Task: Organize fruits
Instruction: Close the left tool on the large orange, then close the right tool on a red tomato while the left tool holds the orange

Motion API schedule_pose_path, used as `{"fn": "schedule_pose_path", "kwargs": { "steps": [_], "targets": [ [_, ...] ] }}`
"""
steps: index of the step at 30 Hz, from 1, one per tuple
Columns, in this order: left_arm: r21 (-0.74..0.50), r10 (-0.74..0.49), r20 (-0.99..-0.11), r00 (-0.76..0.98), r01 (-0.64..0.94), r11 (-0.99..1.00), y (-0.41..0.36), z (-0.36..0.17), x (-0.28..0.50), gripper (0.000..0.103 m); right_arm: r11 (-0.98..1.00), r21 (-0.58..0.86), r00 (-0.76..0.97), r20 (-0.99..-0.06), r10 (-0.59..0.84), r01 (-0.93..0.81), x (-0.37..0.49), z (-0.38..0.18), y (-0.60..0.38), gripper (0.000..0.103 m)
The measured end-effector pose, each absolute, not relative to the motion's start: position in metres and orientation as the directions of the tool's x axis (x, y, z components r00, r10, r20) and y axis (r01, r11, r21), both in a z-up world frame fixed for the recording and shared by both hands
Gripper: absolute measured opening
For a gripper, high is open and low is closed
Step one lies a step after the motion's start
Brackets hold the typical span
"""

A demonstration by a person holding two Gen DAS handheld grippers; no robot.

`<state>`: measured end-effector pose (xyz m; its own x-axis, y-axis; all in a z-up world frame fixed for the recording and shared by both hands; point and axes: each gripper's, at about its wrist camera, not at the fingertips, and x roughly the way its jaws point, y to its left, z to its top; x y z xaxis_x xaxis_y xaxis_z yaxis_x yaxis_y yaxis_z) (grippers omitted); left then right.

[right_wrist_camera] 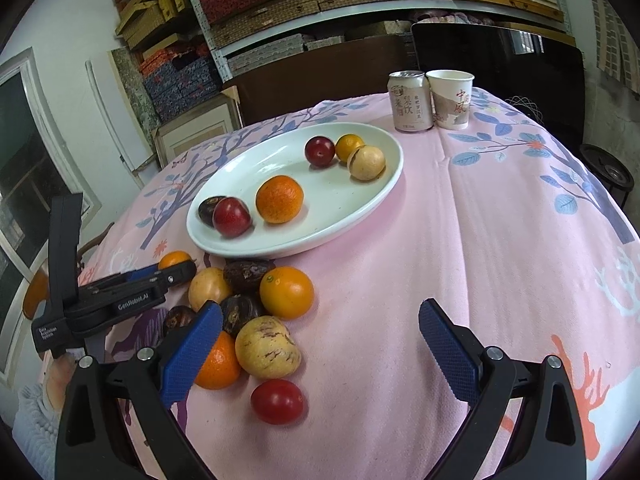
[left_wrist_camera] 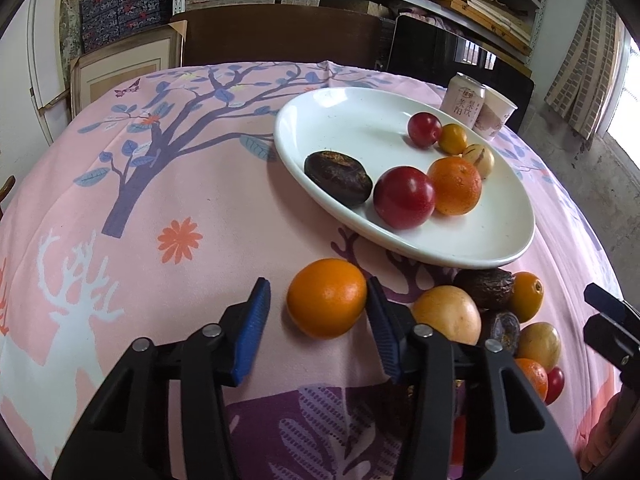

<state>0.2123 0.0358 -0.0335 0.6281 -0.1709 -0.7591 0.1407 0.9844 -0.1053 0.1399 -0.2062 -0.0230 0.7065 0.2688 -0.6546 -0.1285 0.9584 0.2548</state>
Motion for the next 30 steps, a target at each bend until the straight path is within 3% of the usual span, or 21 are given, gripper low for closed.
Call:
{"fn": "schedule_pose_path", "kwargs": {
  "steps": [3, 11, 22, 24, 28, 30],
  "targets": [
    [-0.082, -0.158, -0.750, 0.643, 0.145, 0.986, 0.033, -0.029, 0.205, 0.039, 0.959, 0.231, 0.686, -0.672, 0.279, -0.164, 0.139, -0.025, -0.198, 0.099],
    [-0.093, -0.164, -0.743, 0.648, 0.143, 0.985, 0.038, -0.027, 0.192, 0.039, 0.954, 0.205, 0.661, -0.688, 0.300, -0.219, 0.130, -0.028, -0.186, 0.092],
    [-0.115, -0.184, -0.748, 0.638, 0.148, 0.982, 0.040, -0.030, 0.189, 0.040, 0.952, 0.139, 0.667, -0.685, 0.292, -0.274, 0.092, -0.031, -0.176, 0.091],
    [-0.118, -0.186, -0.748, 0.638, 0.148, 0.982, 0.040, -0.030, 0.189, 0.040, 0.955, 0.147, 0.667, -0.689, 0.285, -0.256, 0.090, -0.032, -0.180, 0.085],
    [-0.114, -0.184, -0.750, 0.636, 0.149, 0.982, 0.039, -0.031, 0.189, 0.041, 0.954, 0.157, 0.625, -0.726, 0.288, -0.256, 0.095, -0.042, -0.179, 0.056],
    [-0.125, -0.195, -0.764, 0.615, 0.155, 0.980, 0.038, -0.035, 0.191, 0.043, 0.952, 0.157, 0.609, -0.739, 0.289, -0.261, 0.097, -0.045, -0.177, 0.050]
  ]
}}
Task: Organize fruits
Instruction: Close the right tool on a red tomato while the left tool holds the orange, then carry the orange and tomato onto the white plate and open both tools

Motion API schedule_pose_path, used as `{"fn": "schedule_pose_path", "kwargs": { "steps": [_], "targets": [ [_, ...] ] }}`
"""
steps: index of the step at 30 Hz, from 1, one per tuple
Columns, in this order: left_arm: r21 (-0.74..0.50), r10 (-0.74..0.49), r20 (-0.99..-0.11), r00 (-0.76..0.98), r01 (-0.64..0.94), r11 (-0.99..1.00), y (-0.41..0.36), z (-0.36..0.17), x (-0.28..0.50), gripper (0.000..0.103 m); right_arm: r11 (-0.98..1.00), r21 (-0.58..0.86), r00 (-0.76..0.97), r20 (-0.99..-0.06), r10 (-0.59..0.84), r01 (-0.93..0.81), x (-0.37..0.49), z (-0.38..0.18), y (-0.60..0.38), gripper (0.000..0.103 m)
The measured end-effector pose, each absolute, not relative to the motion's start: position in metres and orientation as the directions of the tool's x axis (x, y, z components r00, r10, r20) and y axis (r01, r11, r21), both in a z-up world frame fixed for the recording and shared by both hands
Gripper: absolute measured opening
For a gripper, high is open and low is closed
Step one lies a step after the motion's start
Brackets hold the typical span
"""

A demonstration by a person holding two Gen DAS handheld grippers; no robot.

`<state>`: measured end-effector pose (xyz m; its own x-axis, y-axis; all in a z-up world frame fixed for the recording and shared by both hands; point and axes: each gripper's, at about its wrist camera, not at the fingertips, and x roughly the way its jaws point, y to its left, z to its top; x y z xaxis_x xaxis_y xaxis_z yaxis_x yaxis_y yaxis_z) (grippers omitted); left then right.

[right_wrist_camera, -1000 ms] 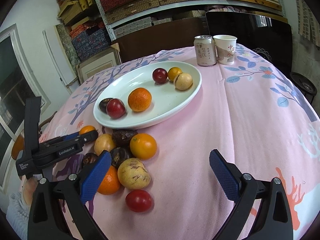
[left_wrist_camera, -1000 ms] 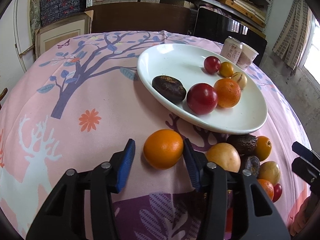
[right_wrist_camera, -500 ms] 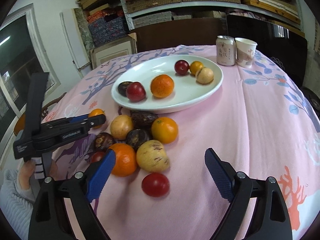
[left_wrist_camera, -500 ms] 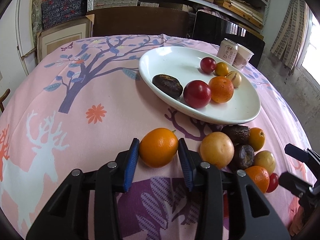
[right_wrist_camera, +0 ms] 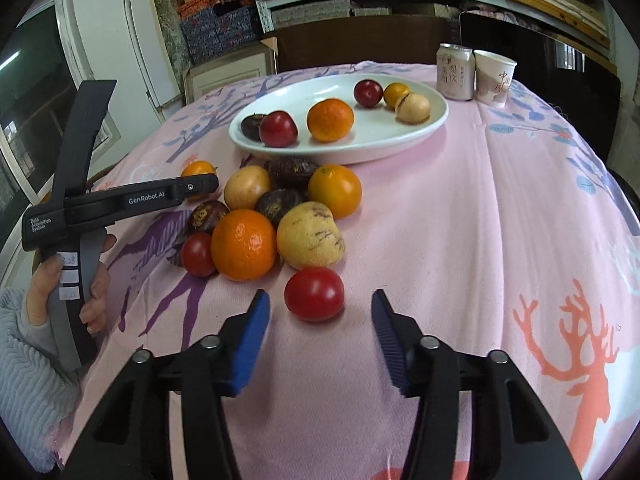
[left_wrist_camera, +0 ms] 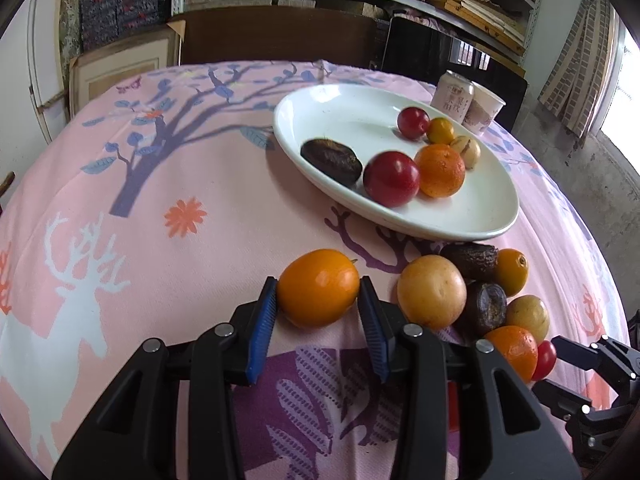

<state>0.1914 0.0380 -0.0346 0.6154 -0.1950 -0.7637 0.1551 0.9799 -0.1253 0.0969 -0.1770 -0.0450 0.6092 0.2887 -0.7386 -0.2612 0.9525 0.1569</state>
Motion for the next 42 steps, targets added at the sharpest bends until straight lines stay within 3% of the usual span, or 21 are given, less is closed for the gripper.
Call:
{"fn": "schedule_pose_path", "kwargs": {
  "steps": [11, 18, 22, 24, 25, 31, 32, 35, 42],
  "targets": [
    [-0.130, -0.197, -0.762, 0.617, 0.152, 0.980, 0.038, -0.035, 0.192, 0.042, 0.951, 0.160, 0.599, -0.745, 0.292, -0.264, 0.105, -0.047, -0.173, 0.032],
    [-0.193, -0.232, -0.754, 0.615, 0.130, 0.973, 0.045, -0.037, 0.194, 0.043, 0.951, 0.152, 0.600, -0.746, 0.288, -0.268, 0.105, -0.047, -0.170, 0.032],
    [-0.024, -0.109, -0.780, 0.616, 0.145, 0.989, 0.021, -0.037, 0.194, 0.047, 0.952, 0.151, 0.600, -0.747, 0.287, -0.268, 0.105, -0.047, -0.171, 0.032],
    [0.064, -0.035, -0.776, 0.630, 0.134, 0.989, 0.012, -0.037, 0.193, 0.059, 0.952, 0.150, 0.600, -0.747, 0.287, -0.268, 0.105, -0.047, -0.171, 0.032],
    [0.071, -0.025, -0.772, 0.635, 0.124, 0.990, 0.013, -0.036, 0.193, 0.060, 0.952, 0.150, 0.600, -0.747, 0.287, -0.268, 0.105, -0.047, -0.171, 0.032],
    [-0.027, -0.113, -0.739, 0.664, 0.138, 0.990, 0.028, -0.028, 0.191, 0.060, 0.952, 0.150, 0.600, -0.747, 0.287, -0.268, 0.105, -0.047, -0.171, 0.032],
    [-0.027, -0.114, -0.737, 0.666, 0.140, 0.990, 0.028, -0.027, 0.191, 0.059, 0.952, 0.149, 0.600, -0.747, 0.286, -0.268, 0.105, -0.047, -0.171, 0.032],
    [-0.027, -0.119, -0.727, 0.677, 0.145, 0.989, 0.027, -0.024, 0.189, 0.040, 0.952, 0.149, 0.600, -0.747, 0.286, -0.268, 0.105, -0.047, -0.171, 0.032],
    [-0.010, -0.095, -0.710, 0.698, 0.124, 0.992, 0.026, -0.021, 0.182, 0.040, 0.951, 0.151, 0.601, -0.745, 0.288, -0.268, 0.105, -0.047, -0.171, 0.032]
  ]
}}
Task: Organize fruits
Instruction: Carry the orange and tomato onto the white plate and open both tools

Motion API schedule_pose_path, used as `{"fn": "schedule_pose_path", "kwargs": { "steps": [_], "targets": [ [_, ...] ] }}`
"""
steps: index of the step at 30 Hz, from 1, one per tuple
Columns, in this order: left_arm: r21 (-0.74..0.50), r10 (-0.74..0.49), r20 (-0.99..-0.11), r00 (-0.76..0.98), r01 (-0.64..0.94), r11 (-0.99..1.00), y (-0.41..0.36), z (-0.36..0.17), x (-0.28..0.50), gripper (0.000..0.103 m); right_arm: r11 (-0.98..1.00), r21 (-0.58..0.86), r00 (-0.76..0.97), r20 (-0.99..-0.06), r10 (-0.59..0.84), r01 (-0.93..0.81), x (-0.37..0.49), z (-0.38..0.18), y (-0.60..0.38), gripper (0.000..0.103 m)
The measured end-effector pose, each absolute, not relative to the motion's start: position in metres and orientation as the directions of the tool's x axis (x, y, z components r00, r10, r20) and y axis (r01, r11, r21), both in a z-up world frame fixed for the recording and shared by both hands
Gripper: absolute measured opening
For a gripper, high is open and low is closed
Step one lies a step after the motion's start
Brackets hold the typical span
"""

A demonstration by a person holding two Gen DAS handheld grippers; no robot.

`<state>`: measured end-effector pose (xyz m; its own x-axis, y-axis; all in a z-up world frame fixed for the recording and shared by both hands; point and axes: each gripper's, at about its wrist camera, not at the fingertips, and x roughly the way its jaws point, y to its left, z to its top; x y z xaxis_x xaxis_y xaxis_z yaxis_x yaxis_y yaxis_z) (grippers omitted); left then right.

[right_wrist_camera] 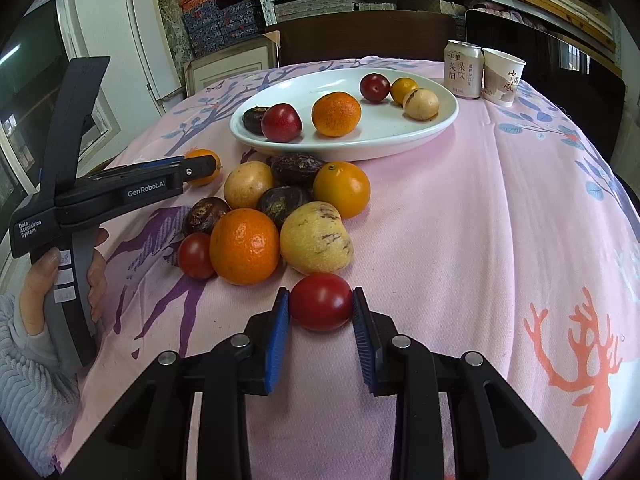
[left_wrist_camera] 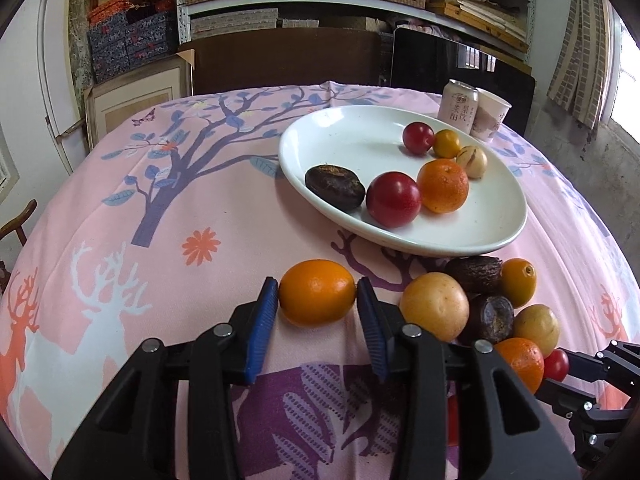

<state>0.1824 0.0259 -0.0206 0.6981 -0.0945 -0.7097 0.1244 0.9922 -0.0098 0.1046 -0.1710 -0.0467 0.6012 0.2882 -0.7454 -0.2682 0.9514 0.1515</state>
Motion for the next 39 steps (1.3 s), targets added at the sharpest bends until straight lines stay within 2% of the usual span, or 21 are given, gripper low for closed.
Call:
{"fn": "schedule_pose_path", "kwargs": {
  "steps": [5, 14, 17, 21, 28, 30, 31, 32, 33, 35, 39],
  "targets": [
    [-0.012, -0.108, -0.703, 0.703, 0.140, 0.990, 0.026, -0.016, 0.172, 0.040, 0.947, 0.161, 0.619, -0.724, 0.305, -0.278, 0.101, -0.041, -0.173, 0.031],
    [-0.031, -0.145, -0.600, 0.786, 0.158, 0.987, 0.025, 0.029, 0.147, 0.040, 0.940, 0.242, 0.721, -0.603, 0.341, -0.242, 0.096, -0.003, -0.202, 0.031],
    [-0.040, -0.147, -0.595, 0.790, 0.154, 0.987, 0.021, 0.042, 0.166, 0.040, 0.942, 0.246, 0.739, -0.586, 0.332, -0.228, 0.118, 0.024, -0.208, 0.031],
    [-0.115, -0.181, -0.603, 0.777, 0.139, 0.984, 0.017, 0.049, 0.208, 0.040, 0.949, 0.238, 0.765, -0.566, 0.307, -0.205, 0.162, 0.047, -0.205, 0.031],
    [-0.109, -0.162, -0.648, 0.744, 0.120, 0.987, 0.001, 0.027, 0.269, 0.040, 0.946, 0.269, 0.750, -0.585, 0.309, -0.180, 0.210, 0.014, -0.195, 0.031],
    [-0.114, -0.172, -0.670, 0.723, 0.128, 0.985, 0.000, 0.016, 0.278, 0.040, 0.947, 0.276, 0.770, -0.564, 0.298, -0.165, 0.213, 0.009, -0.200, 0.035],
    [-0.117, -0.176, -0.677, 0.714, 0.131, 0.984, 0.000, 0.012, 0.281, 0.040, 0.946, 0.289, 0.774, -0.560, 0.294, -0.149, 0.214, 0.007, -0.204, 0.050],
    [-0.122, -0.180, -0.680, 0.711, 0.132, 0.984, 0.001, 0.009, 0.282, 0.048, 0.946, 0.294, 0.778, -0.559, 0.288, -0.138, 0.215, 0.007, -0.207, 0.063],
    [-0.120, -0.176, -0.681, 0.711, 0.129, 0.984, 0.001, 0.006, 0.282, 0.060, 0.947, 0.293, 0.785, -0.553, 0.277, -0.128, 0.214, 0.007, -0.209, 0.064],
    [-0.099, -0.151, -0.672, 0.725, 0.114, 0.989, 0.004, 0.006, 0.280, 0.068, 0.947, 0.298, 0.796, -0.543, 0.269, -0.118, 0.213, 0.009, -0.215, 0.064],
    [-0.119, -0.155, -0.655, 0.740, 0.102, 0.988, 0.011, 0.013, 0.272, 0.071, 0.940, 0.327, 0.802, -0.534, 0.266, -0.094, 0.208, 0.008, -0.224, 0.067]
  ]
}}
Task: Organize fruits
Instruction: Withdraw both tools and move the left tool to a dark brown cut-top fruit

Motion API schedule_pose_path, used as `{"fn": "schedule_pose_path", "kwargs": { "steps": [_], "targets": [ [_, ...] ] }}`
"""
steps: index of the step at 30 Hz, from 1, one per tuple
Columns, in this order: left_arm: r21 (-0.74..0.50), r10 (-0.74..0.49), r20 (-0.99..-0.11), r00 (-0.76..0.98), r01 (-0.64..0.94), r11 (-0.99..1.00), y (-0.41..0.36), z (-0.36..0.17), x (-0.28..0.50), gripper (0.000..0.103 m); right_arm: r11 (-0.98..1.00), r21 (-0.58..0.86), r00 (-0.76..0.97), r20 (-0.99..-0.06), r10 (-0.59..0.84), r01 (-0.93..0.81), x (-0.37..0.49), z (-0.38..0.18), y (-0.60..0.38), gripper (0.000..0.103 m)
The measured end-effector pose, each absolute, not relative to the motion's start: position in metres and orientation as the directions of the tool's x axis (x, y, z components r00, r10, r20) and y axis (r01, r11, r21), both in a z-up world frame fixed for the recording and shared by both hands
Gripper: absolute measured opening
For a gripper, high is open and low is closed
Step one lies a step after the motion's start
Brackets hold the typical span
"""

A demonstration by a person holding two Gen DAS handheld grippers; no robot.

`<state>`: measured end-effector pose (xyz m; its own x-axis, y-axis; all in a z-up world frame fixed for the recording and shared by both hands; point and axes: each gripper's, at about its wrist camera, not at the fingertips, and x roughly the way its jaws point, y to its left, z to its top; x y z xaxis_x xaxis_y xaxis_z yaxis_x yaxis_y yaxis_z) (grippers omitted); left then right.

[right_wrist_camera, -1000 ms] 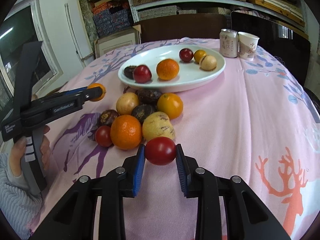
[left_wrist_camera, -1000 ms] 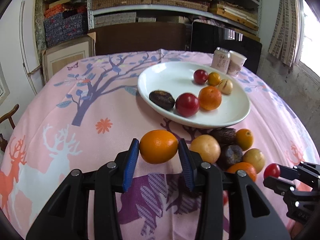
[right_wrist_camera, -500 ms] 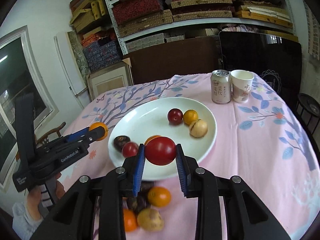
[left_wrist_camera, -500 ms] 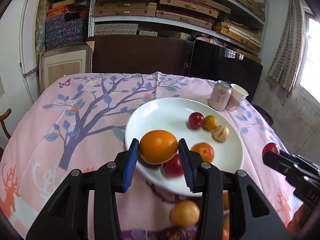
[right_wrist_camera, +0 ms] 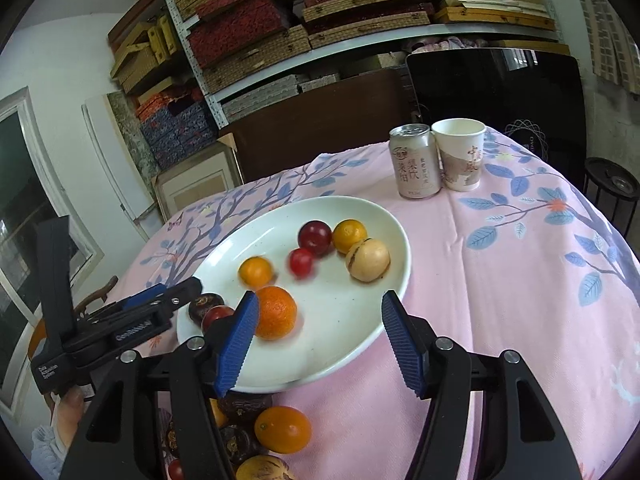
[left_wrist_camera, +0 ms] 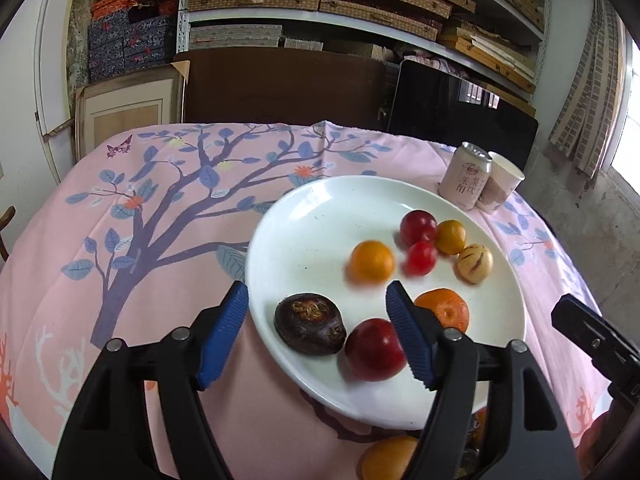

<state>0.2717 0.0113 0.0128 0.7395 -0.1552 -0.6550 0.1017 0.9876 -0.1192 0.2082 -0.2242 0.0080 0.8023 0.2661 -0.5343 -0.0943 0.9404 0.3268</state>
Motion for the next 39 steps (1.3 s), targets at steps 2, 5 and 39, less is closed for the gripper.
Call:
{"fn": "schedule_pose_path", "kwargs": {
  "steps": [2, 5, 39],
  "targets": [
    [-0.114, -0.144, -0.646, 0.750, 0.092, 0.989, 0.015, 0.017, 0.264, 0.080, 0.941, 0.331, 0.806, -0.536, 0.252, -0.074, 0.204, 0.007, -0.229, 0.072],
    [-0.096, -0.115, -0.632, 0.767, 0.070, 0.993, 0.021, 0.023, 0.249, 0.085, 0.935, 0.351, 0.810, -0.532, 0.248, -0.055, 0.199, 0.005, -0.236, 0.074],
    [0.101, -0.021, -0.708, 0.706, 0.131, 0.986, 0.003, -0.017, 0.138, 0.098, 0.864, 0.501, 0.775, -0.561, 0.290, 0.039, 0.145, -0.019, -0.272, 0.095]
  ]
}}
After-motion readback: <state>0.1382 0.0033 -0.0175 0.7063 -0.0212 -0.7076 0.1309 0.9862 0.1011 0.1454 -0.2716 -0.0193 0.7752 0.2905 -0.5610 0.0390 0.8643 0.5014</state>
